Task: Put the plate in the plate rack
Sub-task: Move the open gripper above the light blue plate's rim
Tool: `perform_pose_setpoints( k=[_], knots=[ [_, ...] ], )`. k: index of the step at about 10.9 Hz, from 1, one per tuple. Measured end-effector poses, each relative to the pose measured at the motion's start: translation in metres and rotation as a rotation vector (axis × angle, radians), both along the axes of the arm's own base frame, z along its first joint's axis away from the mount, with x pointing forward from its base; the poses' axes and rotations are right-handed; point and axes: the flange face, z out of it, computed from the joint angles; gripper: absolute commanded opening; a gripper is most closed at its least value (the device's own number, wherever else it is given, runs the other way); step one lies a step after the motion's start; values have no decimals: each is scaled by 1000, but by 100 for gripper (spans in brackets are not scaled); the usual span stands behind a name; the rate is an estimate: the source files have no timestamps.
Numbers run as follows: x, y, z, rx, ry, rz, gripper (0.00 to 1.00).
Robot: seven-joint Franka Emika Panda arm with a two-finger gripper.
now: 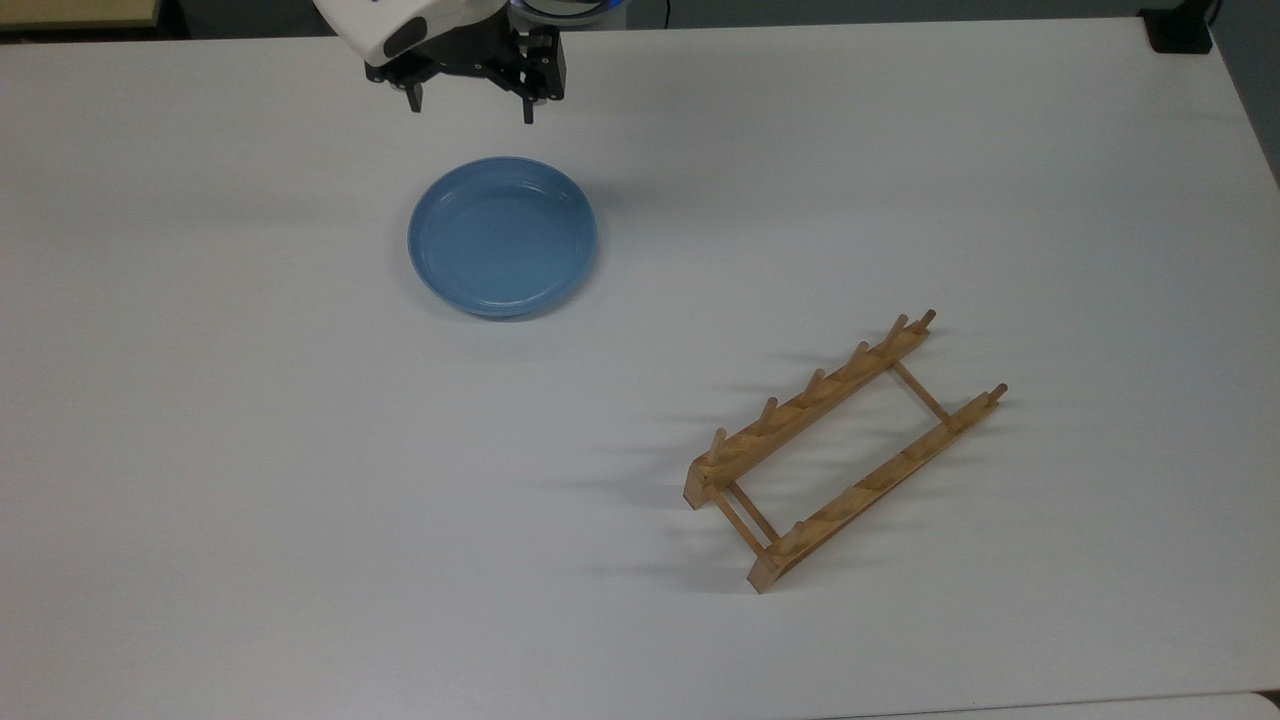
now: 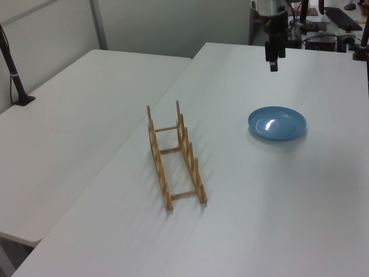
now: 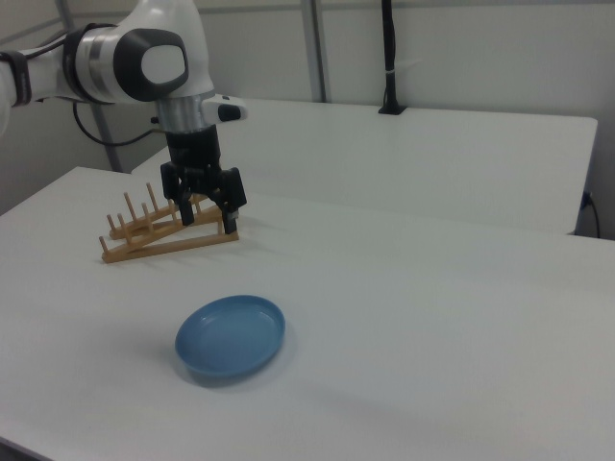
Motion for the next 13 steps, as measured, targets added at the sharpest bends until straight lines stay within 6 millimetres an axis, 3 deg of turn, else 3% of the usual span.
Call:
perform_pose_setpoints(
  k=[5,7,10,13],
  knots=[
    [-5,-19,31,0,-51,-35,100],
    [-8,-19,32,1,-35,-37,100],
    [-8,-40,48,-1,-67,-70,100],
    [-8,-38,48,-1,-66,-67,100]
  ],
)
